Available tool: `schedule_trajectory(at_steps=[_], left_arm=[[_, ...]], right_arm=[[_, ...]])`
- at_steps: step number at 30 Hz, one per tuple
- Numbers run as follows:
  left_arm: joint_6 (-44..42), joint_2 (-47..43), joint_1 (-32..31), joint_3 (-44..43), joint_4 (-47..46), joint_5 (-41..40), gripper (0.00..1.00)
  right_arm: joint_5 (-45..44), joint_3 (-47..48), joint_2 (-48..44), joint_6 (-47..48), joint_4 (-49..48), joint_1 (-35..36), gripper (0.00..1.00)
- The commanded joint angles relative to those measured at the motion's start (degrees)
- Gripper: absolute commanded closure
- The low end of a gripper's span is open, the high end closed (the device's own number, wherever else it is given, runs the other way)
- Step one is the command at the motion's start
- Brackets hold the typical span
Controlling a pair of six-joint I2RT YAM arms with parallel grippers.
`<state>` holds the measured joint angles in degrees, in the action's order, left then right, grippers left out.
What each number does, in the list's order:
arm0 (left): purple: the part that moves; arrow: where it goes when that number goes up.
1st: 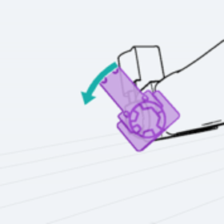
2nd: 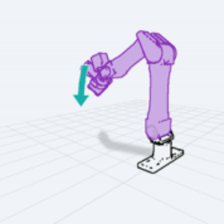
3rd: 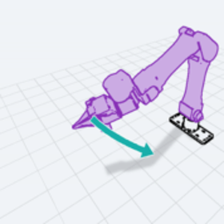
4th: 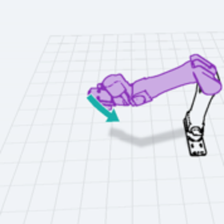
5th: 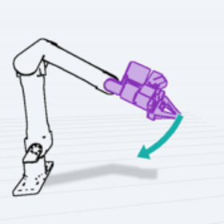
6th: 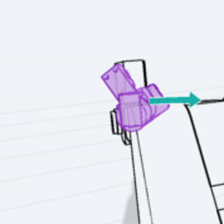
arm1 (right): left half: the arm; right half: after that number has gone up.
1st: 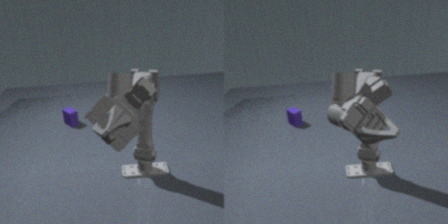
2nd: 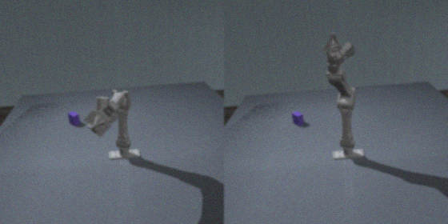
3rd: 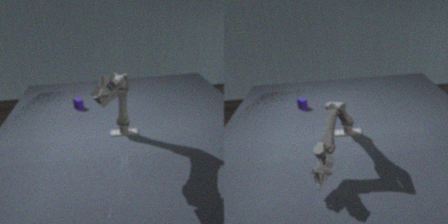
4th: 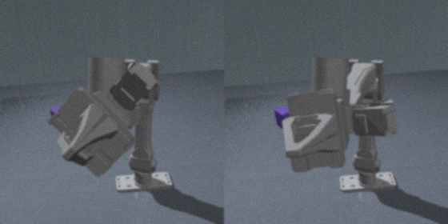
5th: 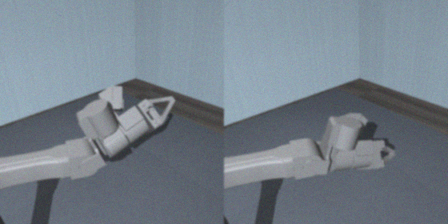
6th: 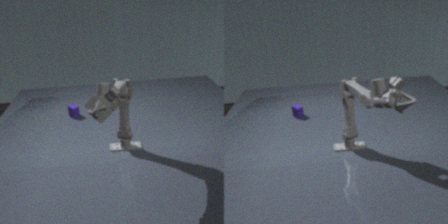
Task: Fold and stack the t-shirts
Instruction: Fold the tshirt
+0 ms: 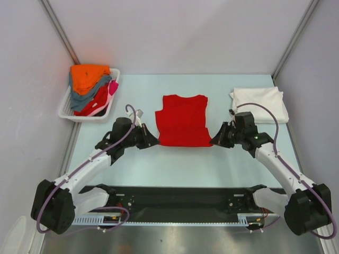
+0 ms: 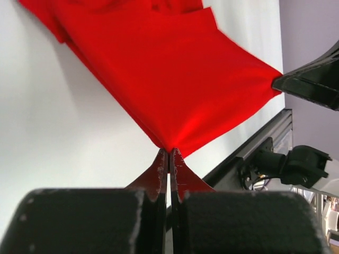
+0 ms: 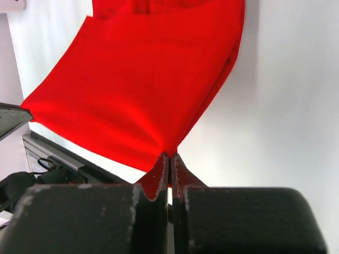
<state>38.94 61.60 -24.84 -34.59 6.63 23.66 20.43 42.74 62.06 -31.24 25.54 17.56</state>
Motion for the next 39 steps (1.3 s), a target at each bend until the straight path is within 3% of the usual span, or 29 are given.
schedule_trajectory(at_steps=[1, 4, 11, 20, 27, 37, 38, 39], left_arm=[[-1.8, 0.6, 1.8, -4.6, 3.3, 1.4, 1.0], [-2.3, 3.9, 3.9, -8.2, 3.4, 4.4, 1.0], [-3.3, 11.9, 7.6, -18.8, 4.0, 1.8, 1.0], [-0.2, 30.4, 9.5, -34.9, 2.7, -0.9, 1.0], [2.6, 47.6, 11.1, -50.6, 2.5, 1.9, 1.0], [5.9, 68.6, 14.6, -71.6, 3.2, 2.5, 1.0], [6.1, 69.6, 15.0, -73.9, 3.4, 2.3, 1.0], [6.4, 70.6, 15.2, -74.9, 3.3, 2.5, 0.97]], right_arm=[[-2.5, 4.4, 0.1, 0.8, 2.8, -0.2, 1.0], [-3.1, 8.0, 3.5, 1.3, 2.1, -0.7, 1.0], [-3.7, 19.1, 15.5, 2.2, 0.1, -3.8, 1.0], [-4.2, 35.9, 34.9, 2.7, 0.7, -7.8, 1.0], [-2.4, 49.4, 49.5, 1.4, 0.5, -10.5, 1.0], [3.5, 75.5, 74.3, -1.7, 0.7, -12.0, 1.0], [3.7, 78.3, 75.6, -2.0, 0.6, -12.0, 0.99], [3.8, 79.2, 76.7, -2.3, 0.7, -12.0, 0.76]])
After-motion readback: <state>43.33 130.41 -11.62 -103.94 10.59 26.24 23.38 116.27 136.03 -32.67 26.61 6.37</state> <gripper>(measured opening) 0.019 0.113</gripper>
